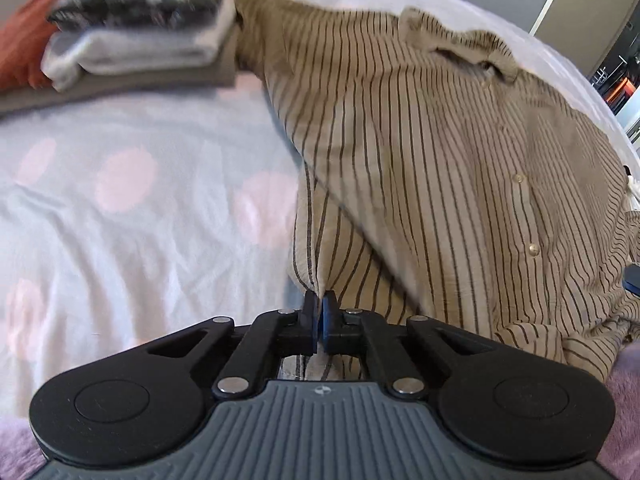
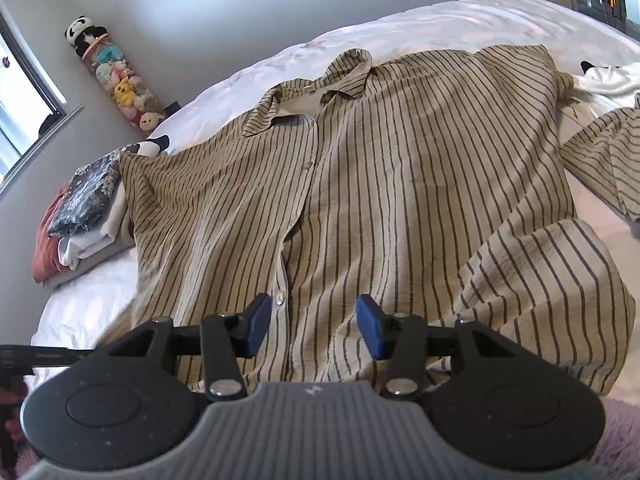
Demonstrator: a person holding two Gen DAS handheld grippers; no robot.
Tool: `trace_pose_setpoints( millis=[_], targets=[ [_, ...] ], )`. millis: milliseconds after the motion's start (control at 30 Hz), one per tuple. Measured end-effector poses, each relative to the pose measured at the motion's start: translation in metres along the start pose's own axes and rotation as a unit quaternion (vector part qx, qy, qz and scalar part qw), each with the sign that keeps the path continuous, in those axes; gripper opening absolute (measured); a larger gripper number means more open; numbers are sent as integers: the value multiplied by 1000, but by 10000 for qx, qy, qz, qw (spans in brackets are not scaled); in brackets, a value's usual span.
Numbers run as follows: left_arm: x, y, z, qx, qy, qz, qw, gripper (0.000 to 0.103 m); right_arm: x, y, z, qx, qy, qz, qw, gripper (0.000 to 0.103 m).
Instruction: Fold clothes
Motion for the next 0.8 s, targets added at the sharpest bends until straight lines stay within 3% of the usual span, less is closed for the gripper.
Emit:
trace_pose_setpoints(
  millis=[267, 500, 600, 700, 800],
  targets=[
    [3, -26, -34, -416, -217, -50, 9989, 0, 0, 3, -1, 3, -45, -41, 10000, 51],
    [9, -22, -37, -1045, 102, -87, 9944, 2, 0, 3, 1, 0, -20, -51, 10000, 51],
    [7, -28, -38, -891, -57, -2, 9960, 5, 0, 2, 1, -7, -16, -34, 10000, 51],
    [0, -37, -36, -516, -321, 194, 9980, 30, -1, 2, 1, -11, -13, -33, 10000, 51],
    [-10, -48, -30, -226, -380, 513, 9977, 36, -2, 1, 0, -17, 12, -36, 10000, 52]
  ],
)
Point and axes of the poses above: each gripper's, at about its wrist camera, not at the fingertips, and y roughly the way its jaws point, z to its right, x to its underside, the point moved 9 cm from there along y, roughly the way its jaws point, and after that the axes turned 14 degrees about -y, right-handed, at the moved point
